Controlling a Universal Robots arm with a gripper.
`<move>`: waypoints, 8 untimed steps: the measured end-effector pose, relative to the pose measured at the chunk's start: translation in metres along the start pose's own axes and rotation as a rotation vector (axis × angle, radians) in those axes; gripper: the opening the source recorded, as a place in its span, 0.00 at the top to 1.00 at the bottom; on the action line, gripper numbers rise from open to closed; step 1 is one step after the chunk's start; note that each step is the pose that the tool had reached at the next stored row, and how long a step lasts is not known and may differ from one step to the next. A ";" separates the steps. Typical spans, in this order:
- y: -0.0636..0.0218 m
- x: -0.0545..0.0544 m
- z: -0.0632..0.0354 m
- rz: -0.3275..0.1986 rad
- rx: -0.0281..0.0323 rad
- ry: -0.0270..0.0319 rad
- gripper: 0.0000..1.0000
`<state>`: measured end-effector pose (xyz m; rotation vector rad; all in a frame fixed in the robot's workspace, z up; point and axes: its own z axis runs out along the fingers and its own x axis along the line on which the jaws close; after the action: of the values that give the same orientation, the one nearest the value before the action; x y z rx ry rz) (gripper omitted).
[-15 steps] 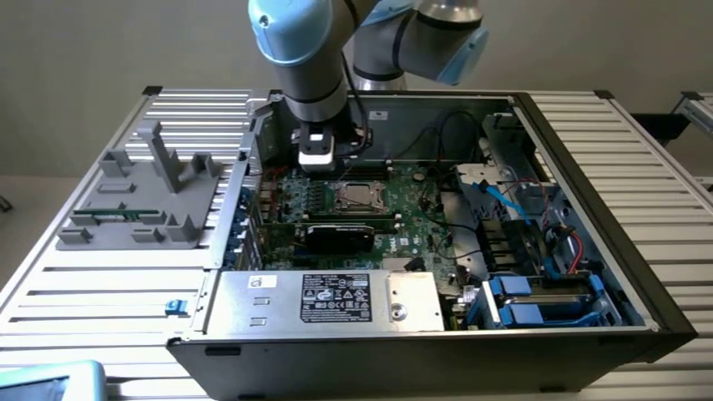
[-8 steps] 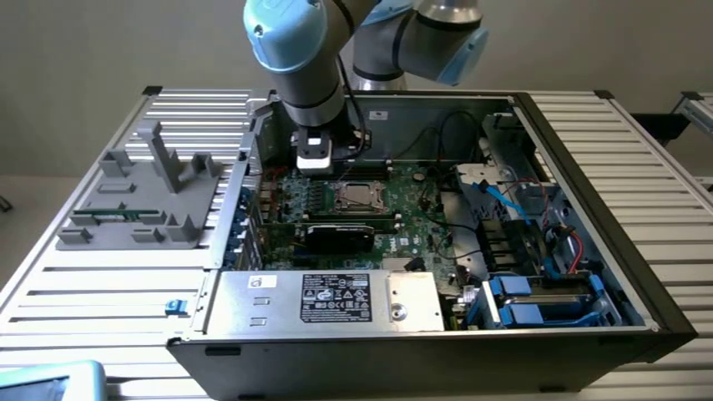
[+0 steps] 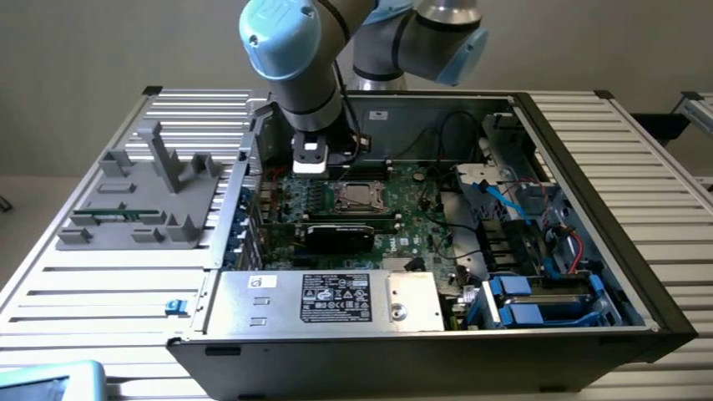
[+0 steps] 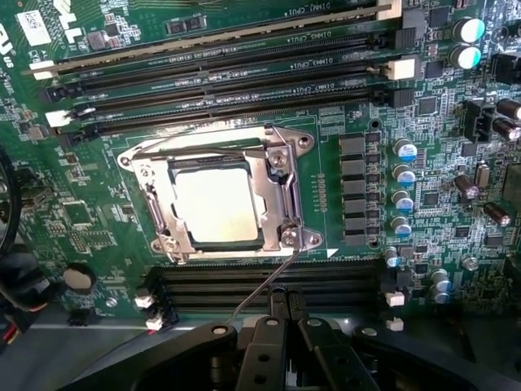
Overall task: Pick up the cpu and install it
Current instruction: 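Install the first cpu locking lever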
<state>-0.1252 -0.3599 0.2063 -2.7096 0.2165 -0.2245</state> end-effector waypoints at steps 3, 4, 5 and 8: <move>0.0012 -0.002 0.0023 0.017 -0.0021 0.0079 0.88; 0.0016 -0.002 0.0030 0.023 -0.0026 0.0103 0.88; 0.0020 -0.003 0.0037 0.027 -0.0029 0.0123 0.88; 0.0031 -0.004 0.0056 0.043 0.0019 0.0177 0.88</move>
<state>-0.1284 -0.3598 0.1994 -2.6989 0.2790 -0.2360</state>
